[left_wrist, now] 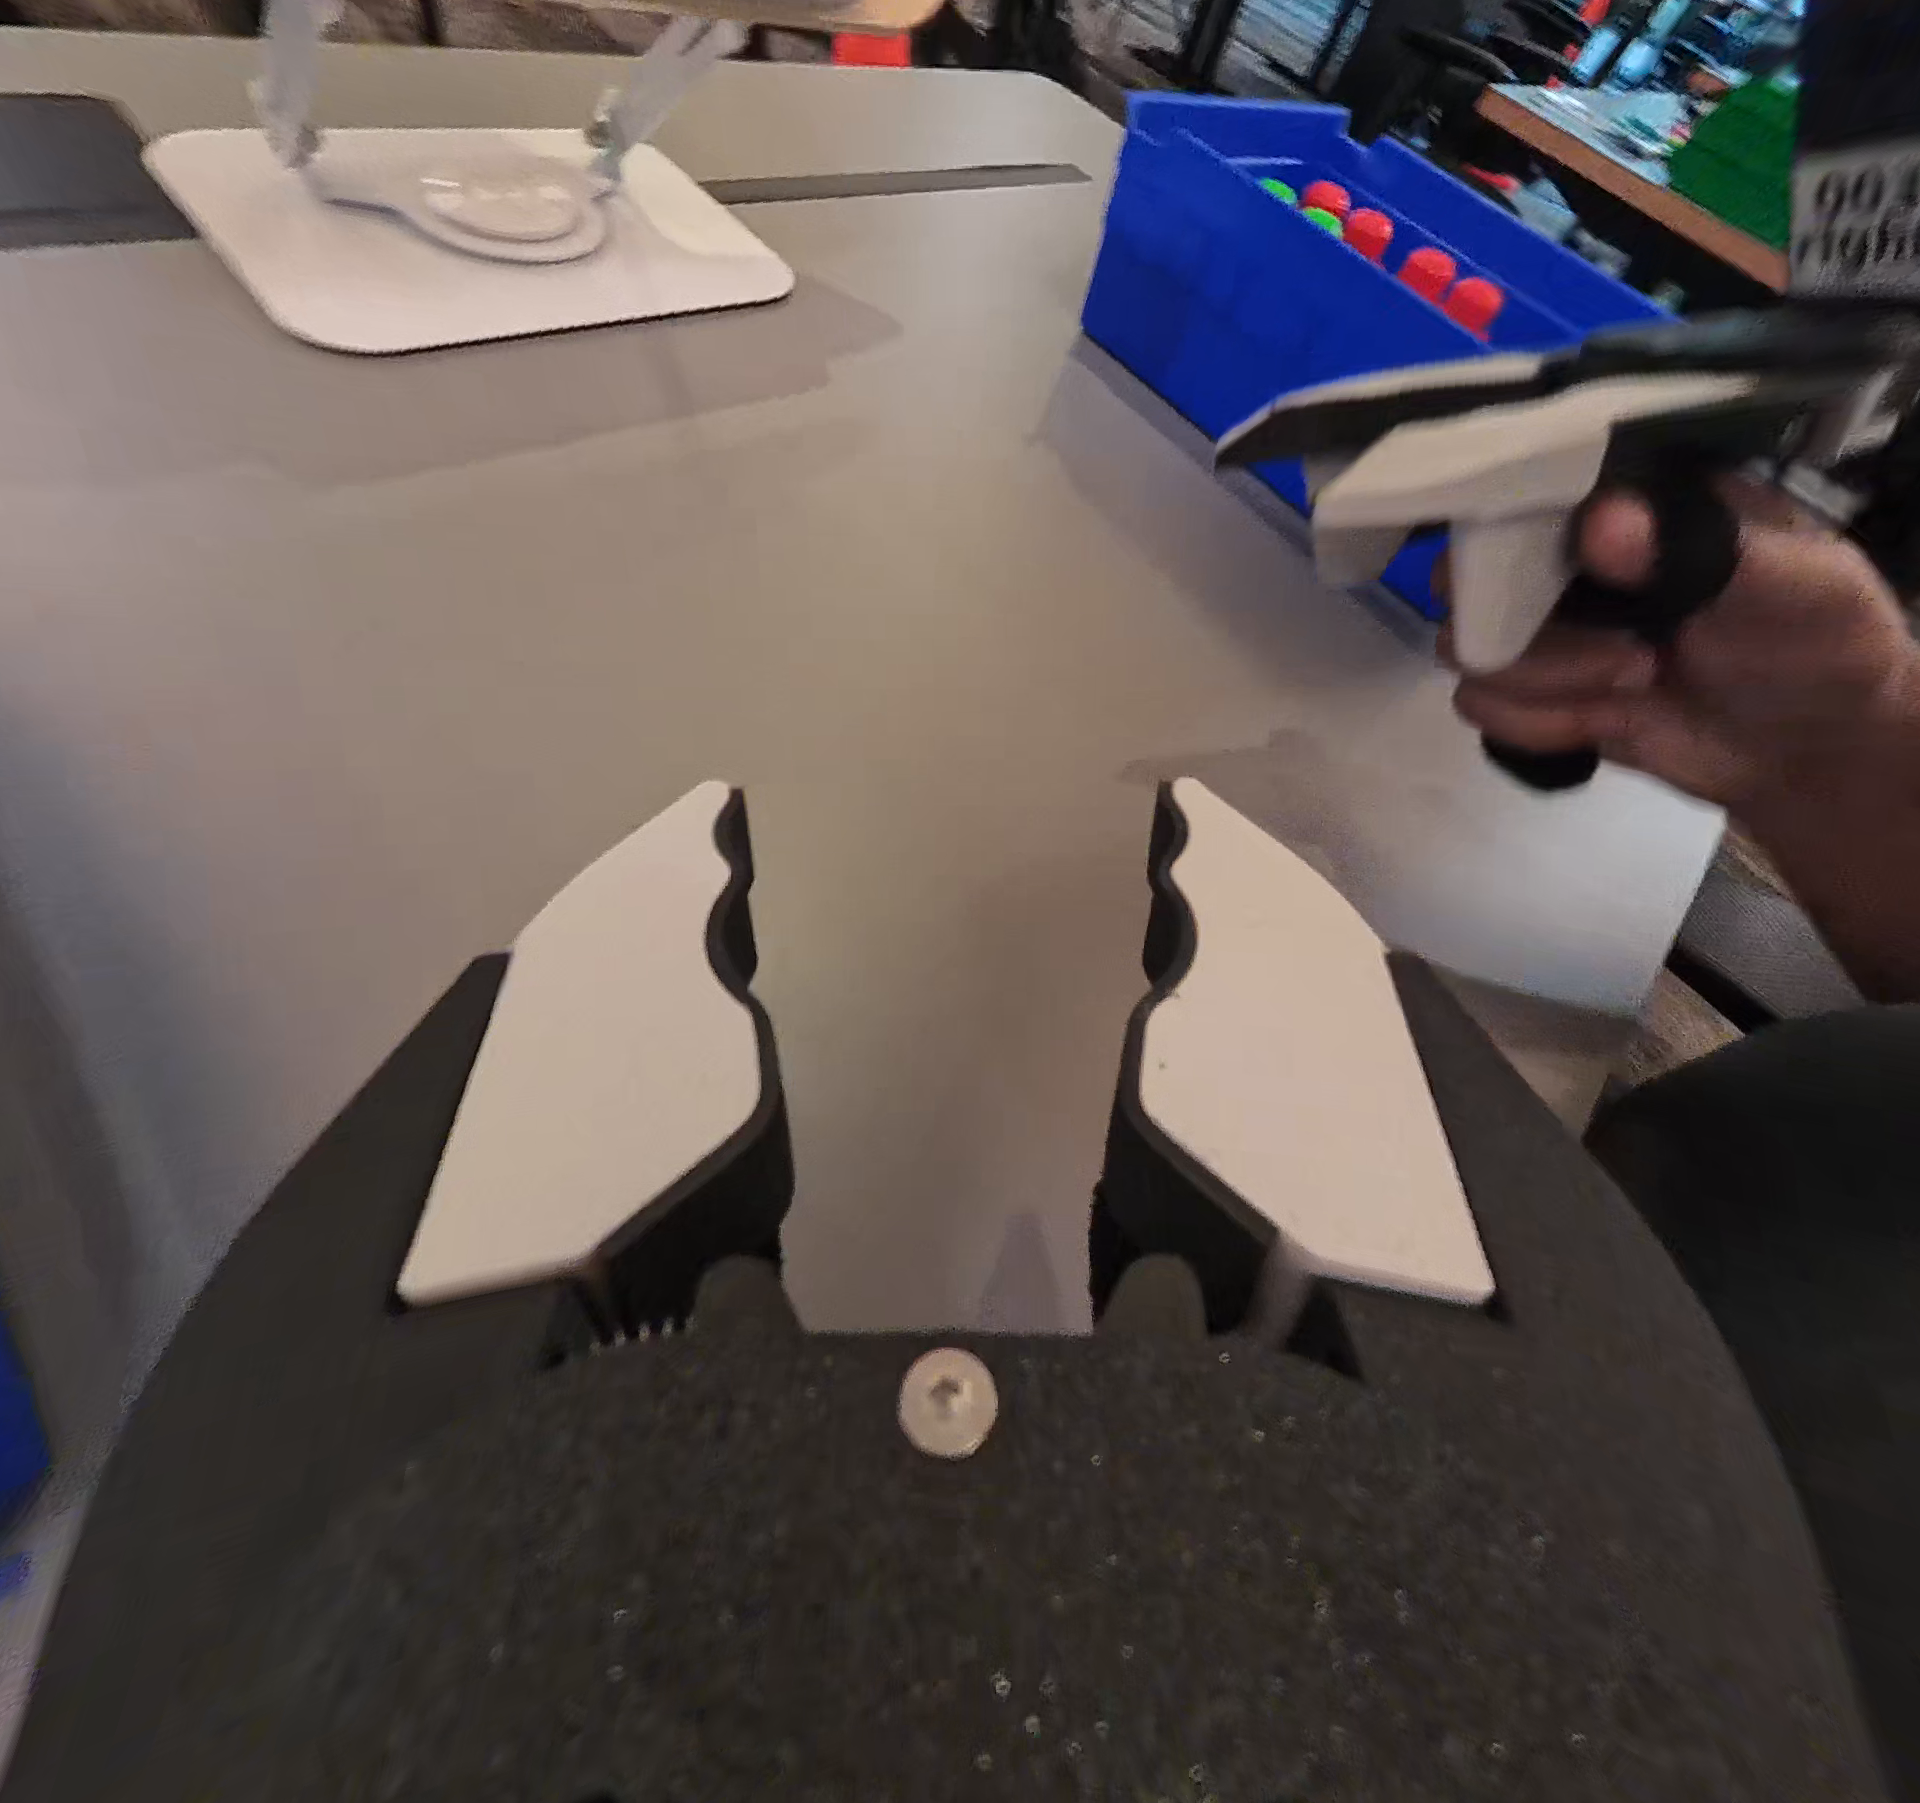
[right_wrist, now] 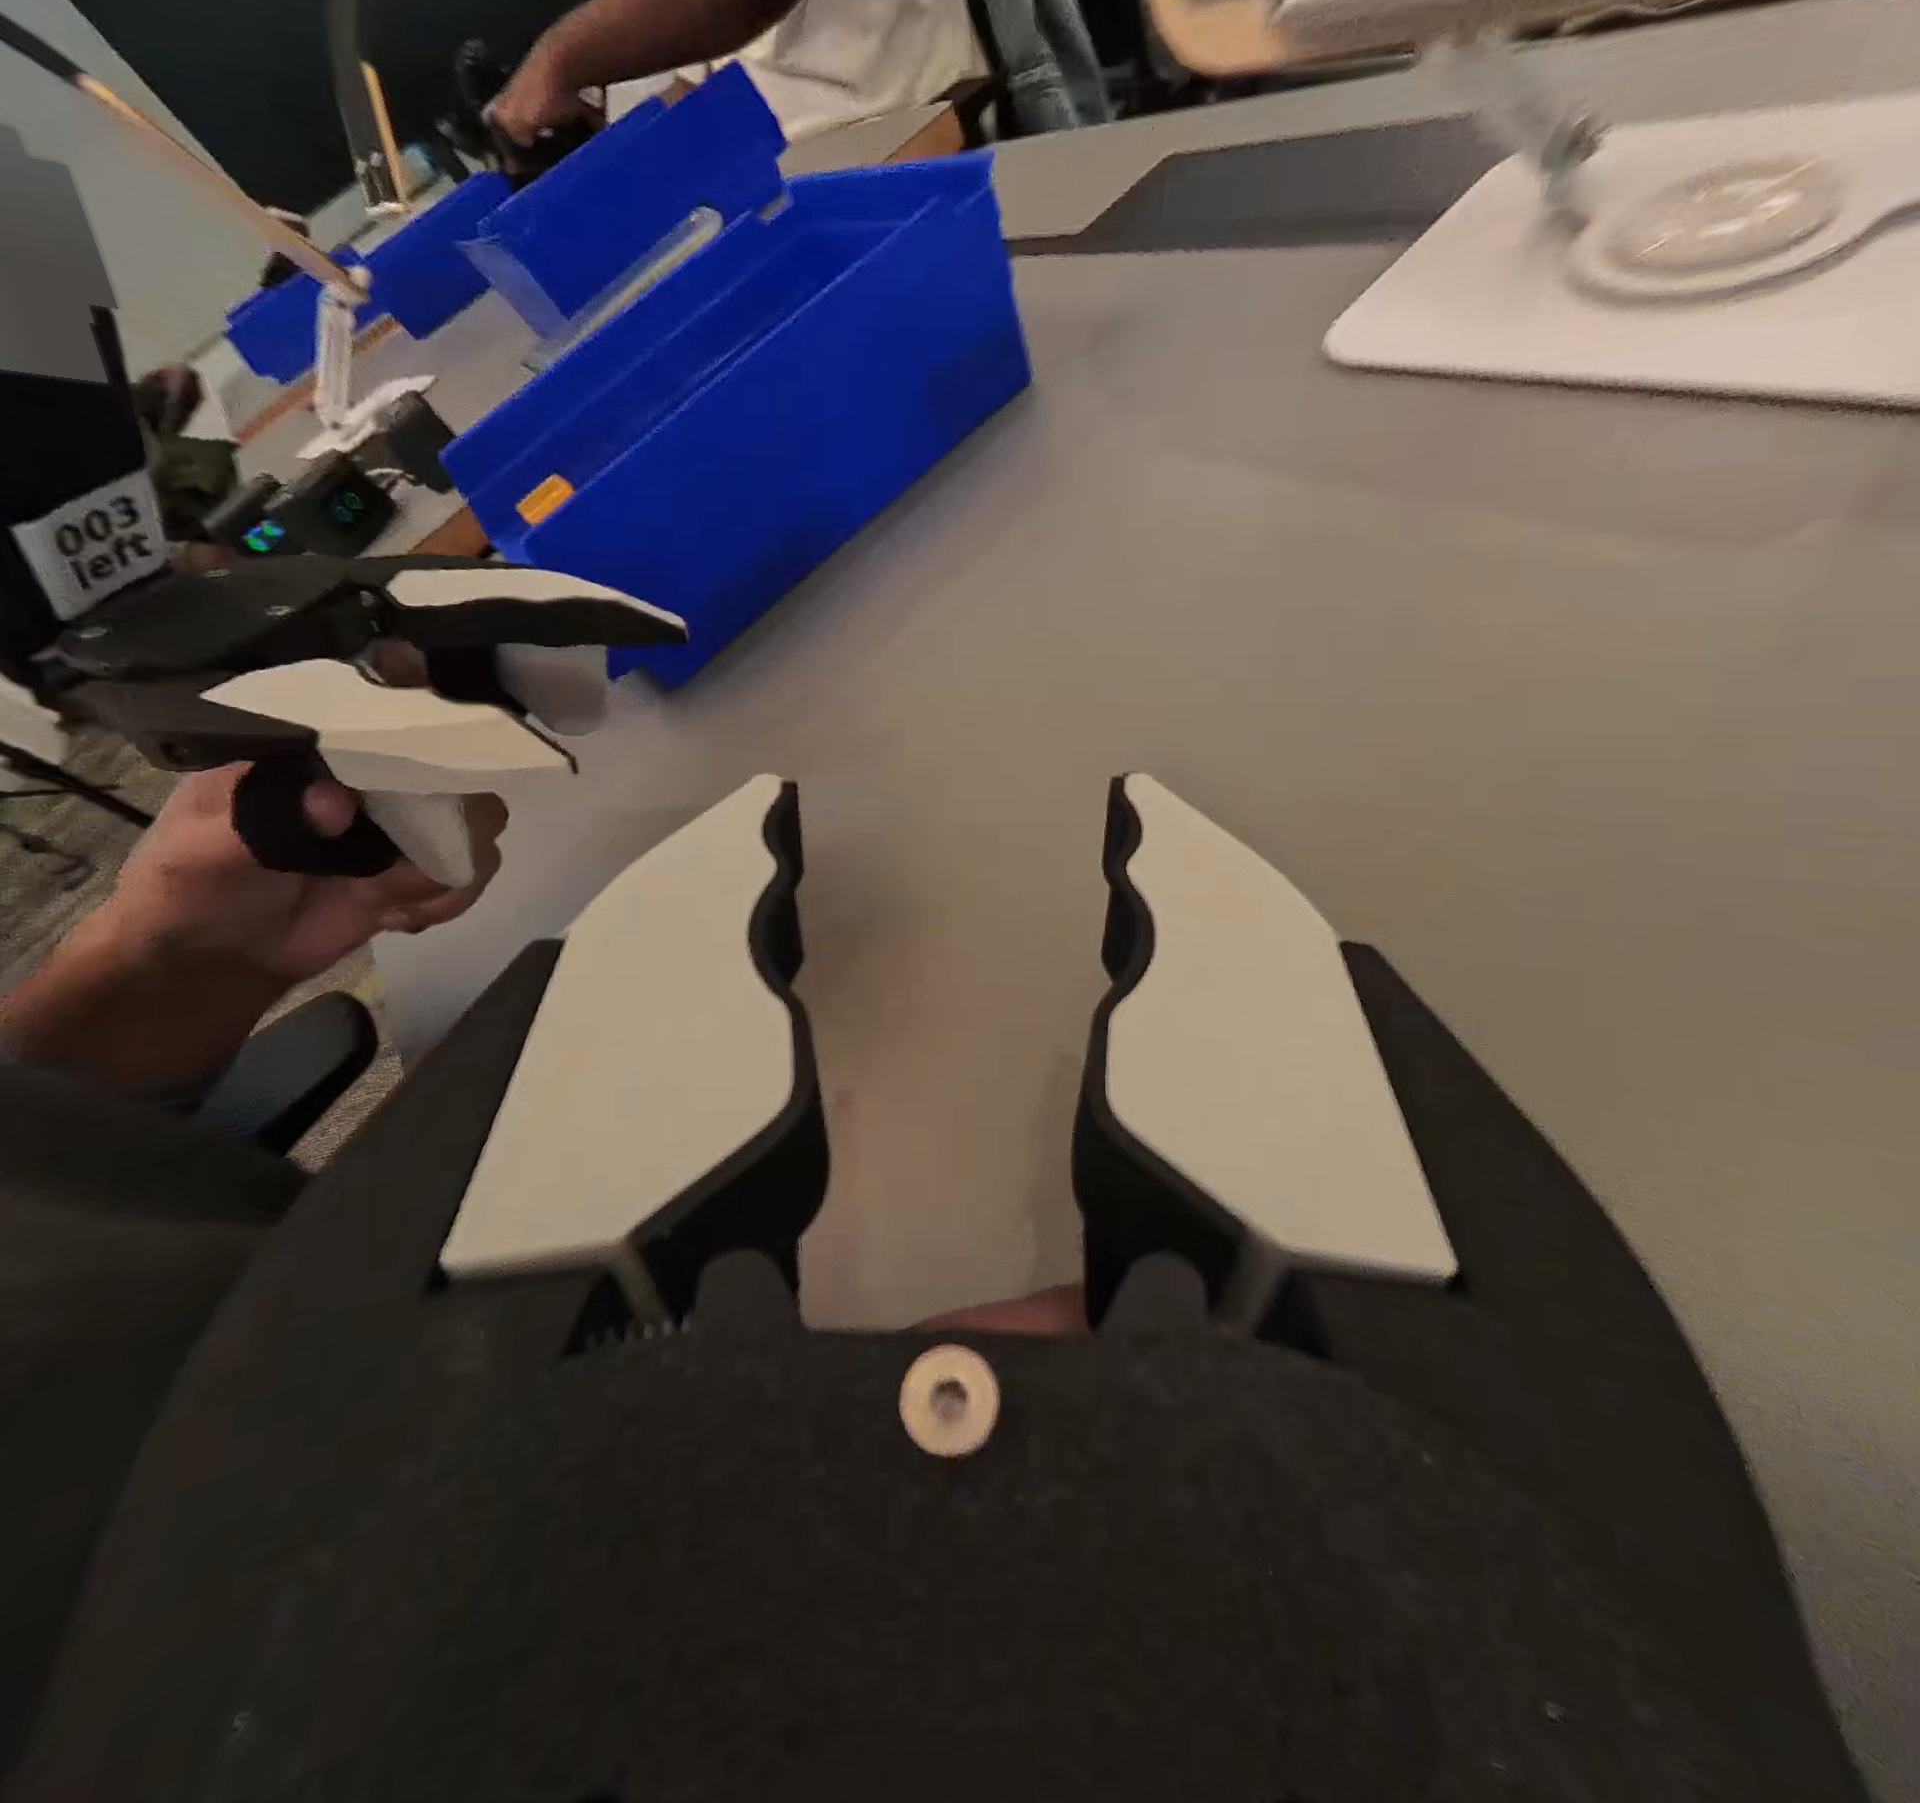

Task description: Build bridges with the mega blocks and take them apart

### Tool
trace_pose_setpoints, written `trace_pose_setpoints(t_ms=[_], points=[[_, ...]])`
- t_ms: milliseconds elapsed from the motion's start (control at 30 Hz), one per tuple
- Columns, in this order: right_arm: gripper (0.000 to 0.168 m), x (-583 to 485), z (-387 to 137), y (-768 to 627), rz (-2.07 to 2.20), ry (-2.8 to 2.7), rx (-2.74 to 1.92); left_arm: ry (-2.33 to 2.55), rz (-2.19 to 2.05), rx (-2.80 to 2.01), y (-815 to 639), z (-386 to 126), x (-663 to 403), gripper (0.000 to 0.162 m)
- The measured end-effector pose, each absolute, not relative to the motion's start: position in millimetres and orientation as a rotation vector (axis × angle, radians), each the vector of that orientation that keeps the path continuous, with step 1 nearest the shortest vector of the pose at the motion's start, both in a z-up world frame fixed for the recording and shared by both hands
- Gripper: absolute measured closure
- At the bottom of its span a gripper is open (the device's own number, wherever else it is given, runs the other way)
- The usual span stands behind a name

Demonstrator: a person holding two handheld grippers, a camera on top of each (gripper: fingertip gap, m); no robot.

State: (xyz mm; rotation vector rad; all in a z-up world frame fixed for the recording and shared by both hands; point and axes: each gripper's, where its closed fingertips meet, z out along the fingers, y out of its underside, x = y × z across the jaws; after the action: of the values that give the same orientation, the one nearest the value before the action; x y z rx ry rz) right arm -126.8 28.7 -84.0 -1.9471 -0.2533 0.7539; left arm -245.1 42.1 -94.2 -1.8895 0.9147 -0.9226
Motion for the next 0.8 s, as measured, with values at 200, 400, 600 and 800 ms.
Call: trace_pose_setpoints(t_ms=[200,400,600,800], points=[[0.115,-164,-118,36,0.795,-0.352,-1.958,0.723,-0.814,-1.988,33,-103,-290,0.09],[0.122,-164,-113,37,0.93,-0.335,-1.927,0.818,-0.565,-2.037,59,-67,-363,0.09],[0.123,-149,-116,37,0.897,-0.318,-1.944,1.07,-0.32,-2.173,143,-76,-432,0.089],[0.124,-137,-111,34,0.851,-0.296,-1.932,1.291,0.055,-2.415,208,-136,-474,0.088]])
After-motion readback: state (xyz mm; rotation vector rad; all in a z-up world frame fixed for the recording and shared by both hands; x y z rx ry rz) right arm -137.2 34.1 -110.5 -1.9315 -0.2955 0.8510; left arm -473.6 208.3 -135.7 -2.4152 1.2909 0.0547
